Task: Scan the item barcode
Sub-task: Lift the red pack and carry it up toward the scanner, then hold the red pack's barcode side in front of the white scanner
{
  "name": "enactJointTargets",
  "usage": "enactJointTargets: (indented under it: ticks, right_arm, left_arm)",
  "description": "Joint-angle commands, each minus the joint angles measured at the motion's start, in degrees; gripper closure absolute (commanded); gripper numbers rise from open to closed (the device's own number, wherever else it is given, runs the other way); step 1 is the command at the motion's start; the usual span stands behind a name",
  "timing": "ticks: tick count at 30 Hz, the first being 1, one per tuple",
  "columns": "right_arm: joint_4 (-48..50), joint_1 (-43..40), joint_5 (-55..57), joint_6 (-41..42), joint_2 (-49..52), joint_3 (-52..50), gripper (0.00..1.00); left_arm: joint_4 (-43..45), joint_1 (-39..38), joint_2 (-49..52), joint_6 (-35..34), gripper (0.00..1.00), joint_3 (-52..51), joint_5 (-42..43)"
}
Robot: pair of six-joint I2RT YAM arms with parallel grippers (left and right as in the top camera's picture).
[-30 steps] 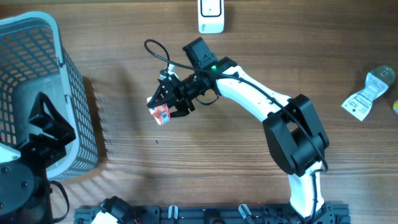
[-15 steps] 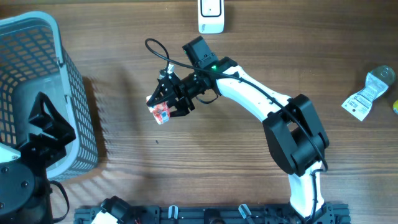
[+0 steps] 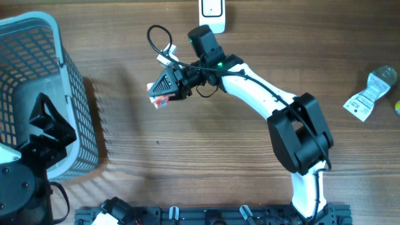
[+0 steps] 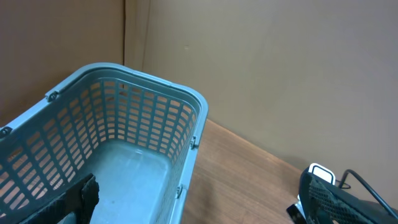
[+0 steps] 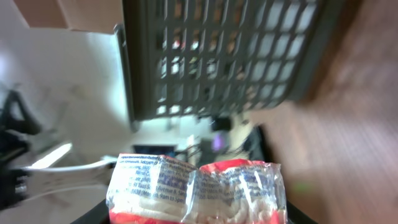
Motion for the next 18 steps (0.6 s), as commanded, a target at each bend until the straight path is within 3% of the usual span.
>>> enactJointTargets:
  ticks: [1,8,12,18]
  right_arm:
    - [-1.0,-1.1,13.2,-14.4,0.6,0.7,0.46]
    - [-8.0,-0.7,43.1,-32.2,0.6,0.7,0.43]
    - [-7.2,-0.7,58.2,-36.2,0.6,0.7,0.43]
    - [0.5,-0.7,69.6,-37.8,0.6,0.7,0.44]
  left_arm:
    - [-0.7,-0.4,0.0,-0.8,0.0,0.0,0.3]
    - [-1.5,-0.4,0.0,-0.8,0.0,-0.1,0.3]
    - [-1.7,-0.4,0.0,-0.8,0.0,-0.2,0.3]
    - [-2.5,-0.4,0.1,-0.8,0.0,-0.5,0.3]
